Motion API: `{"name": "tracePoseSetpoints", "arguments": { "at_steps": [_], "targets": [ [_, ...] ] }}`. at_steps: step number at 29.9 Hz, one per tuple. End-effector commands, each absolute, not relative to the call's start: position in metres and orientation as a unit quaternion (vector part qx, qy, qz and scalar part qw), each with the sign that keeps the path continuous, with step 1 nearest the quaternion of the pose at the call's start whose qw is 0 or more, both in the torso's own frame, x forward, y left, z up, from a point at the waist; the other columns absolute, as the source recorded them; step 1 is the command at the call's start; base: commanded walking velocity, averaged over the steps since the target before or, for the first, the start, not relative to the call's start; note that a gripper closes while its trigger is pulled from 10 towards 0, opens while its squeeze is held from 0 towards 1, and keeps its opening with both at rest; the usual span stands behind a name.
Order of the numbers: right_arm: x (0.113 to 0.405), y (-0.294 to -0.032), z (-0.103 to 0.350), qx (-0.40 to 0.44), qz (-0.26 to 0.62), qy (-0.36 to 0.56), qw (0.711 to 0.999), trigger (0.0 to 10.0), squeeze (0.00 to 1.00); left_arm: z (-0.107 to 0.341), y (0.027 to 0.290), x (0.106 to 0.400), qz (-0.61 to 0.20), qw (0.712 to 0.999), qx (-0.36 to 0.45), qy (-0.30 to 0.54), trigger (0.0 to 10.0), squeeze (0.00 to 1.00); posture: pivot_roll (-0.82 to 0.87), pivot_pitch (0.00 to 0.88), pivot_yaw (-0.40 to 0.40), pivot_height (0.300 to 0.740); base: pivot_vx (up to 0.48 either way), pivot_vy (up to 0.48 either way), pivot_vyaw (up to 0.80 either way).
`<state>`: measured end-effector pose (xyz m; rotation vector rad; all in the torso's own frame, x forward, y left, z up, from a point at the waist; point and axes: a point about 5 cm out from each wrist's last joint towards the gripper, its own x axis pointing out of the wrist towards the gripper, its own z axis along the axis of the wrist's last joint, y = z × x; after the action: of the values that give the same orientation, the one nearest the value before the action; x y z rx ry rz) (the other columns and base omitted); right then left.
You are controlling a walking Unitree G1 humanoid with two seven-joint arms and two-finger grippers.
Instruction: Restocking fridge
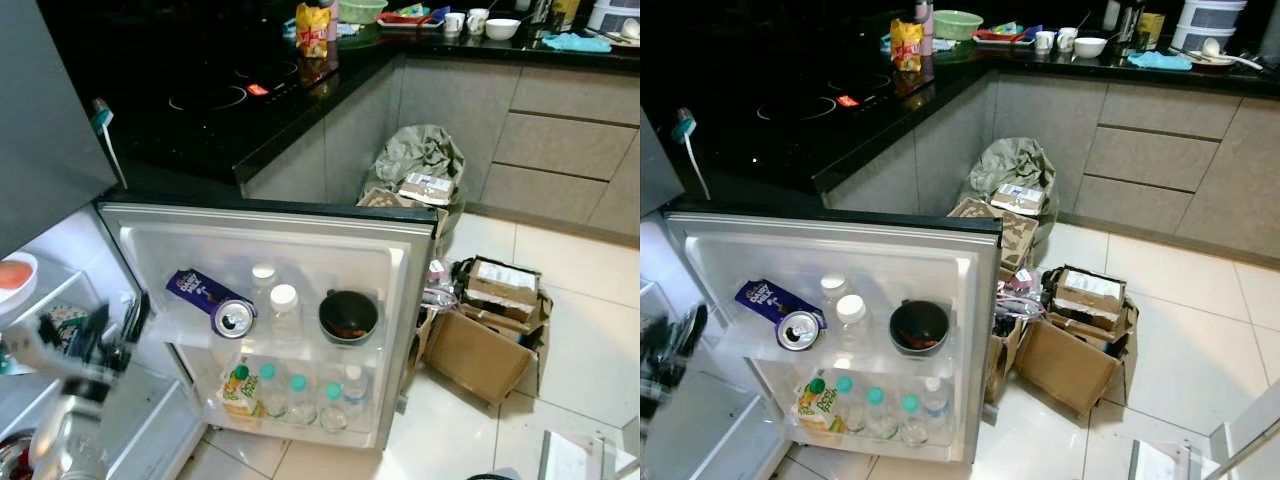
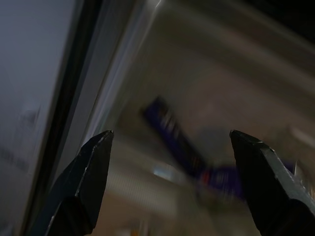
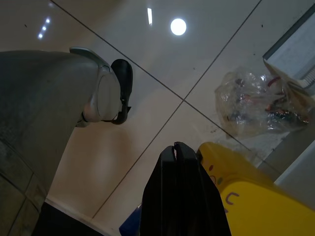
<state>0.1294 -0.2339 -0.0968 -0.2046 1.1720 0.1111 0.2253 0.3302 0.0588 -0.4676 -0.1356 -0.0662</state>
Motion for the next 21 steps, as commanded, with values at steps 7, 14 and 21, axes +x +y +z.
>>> {"name": "tracePoseSetpoints", "arguments": {
  "at_steps": [7, 14, 21],
  "targets": [
    [0.128, -0.233, -0.097, -0.088, 0.047, 0.553, 0.827, 10.0, 0.0, -0.015, 0.29, 0.162, -0.074, 0.922, -0.376, 0.056, 10.0, 0.0, -0.11, 0.0, 0.011, 0.74, 0.0, 0.0, 0.0],
    [0.128, -0.234, -0.097, -0.095, 0.048, 0.556, 0.825, 10.0, 0.0, -0.056, 0.273, 0.131, 0.02, 0.906, -0.378, 0.19, 10.0, 0.0, -0.11, 0.0, 0.01, 0.74, 0.0, 0.0, 0.0],
    [0.128, -0.236, -0.097, -0.105, 0.048, 0.558, 0.822, 10.0, 0.0, -0.095, 0.241, 0.085, 0.123, 0.857, -0.346, 0.362, 10.0, 0.0, -0.11, 0.0, 0.0, 0.74, 0.0, 0.0, 0.0]
  ]
}}
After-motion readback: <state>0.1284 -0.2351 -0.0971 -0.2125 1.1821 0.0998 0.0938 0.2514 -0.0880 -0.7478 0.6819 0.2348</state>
